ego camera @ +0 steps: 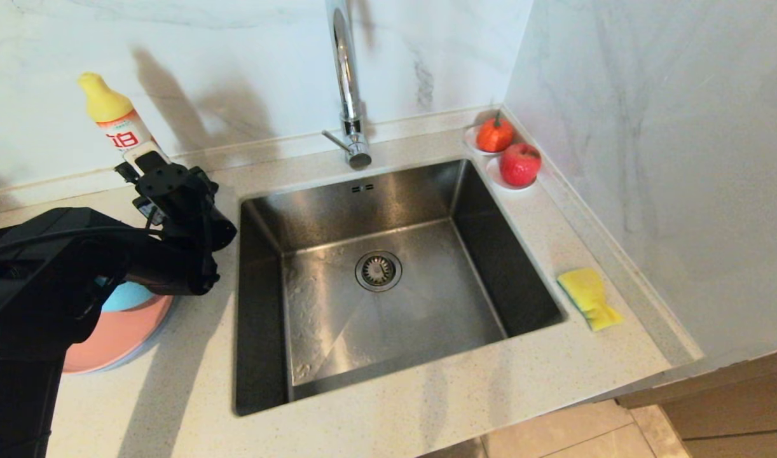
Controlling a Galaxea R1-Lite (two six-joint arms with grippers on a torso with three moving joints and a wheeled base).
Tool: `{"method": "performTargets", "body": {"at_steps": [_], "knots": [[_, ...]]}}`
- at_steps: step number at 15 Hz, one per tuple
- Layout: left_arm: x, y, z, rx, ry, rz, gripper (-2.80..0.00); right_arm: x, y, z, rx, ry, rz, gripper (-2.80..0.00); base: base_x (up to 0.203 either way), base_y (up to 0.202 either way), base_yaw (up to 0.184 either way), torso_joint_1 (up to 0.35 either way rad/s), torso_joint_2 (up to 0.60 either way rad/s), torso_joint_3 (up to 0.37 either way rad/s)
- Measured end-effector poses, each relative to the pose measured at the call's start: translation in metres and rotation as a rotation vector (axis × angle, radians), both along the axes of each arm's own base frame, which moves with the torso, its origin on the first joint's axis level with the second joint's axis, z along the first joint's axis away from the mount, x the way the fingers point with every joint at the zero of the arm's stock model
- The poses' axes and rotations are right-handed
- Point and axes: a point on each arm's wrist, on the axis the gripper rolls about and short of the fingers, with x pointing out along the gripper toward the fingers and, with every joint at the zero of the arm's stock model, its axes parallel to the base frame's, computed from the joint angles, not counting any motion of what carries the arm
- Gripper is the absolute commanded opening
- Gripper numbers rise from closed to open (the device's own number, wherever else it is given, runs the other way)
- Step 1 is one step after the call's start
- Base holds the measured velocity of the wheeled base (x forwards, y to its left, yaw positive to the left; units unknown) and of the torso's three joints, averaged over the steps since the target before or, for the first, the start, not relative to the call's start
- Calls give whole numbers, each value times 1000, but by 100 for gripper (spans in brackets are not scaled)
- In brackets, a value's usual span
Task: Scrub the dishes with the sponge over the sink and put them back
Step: Place the dish soap on the table
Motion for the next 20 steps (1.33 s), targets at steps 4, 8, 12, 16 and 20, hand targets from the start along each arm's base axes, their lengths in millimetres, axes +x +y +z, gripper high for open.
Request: {"method": "performTargets", "body": {"at_steps": [4,8,12,16,20], "knots": [[-6,6,9,1,-15,13,-280,0,0,0,0,0,0,-280,0,0,0,0,0,0],[-12,17,11,-1,-12,35,-280,0,0,0,0,0,0,-280,0,0,0,0,0,0],[-10,11,21,-1,-30,26,-280,0,0,0,0,0,0,-280,0,0,0,0,0,0],[-6,-19,37,-20,-41,-2,-280,0,0,0,0,0,0,-280,0,0,0,0,0,0],[0,-43,28,-20,-28,-47,-280,0,0,0,0,0,0,-280,0,0,0,0,0,0]]}}
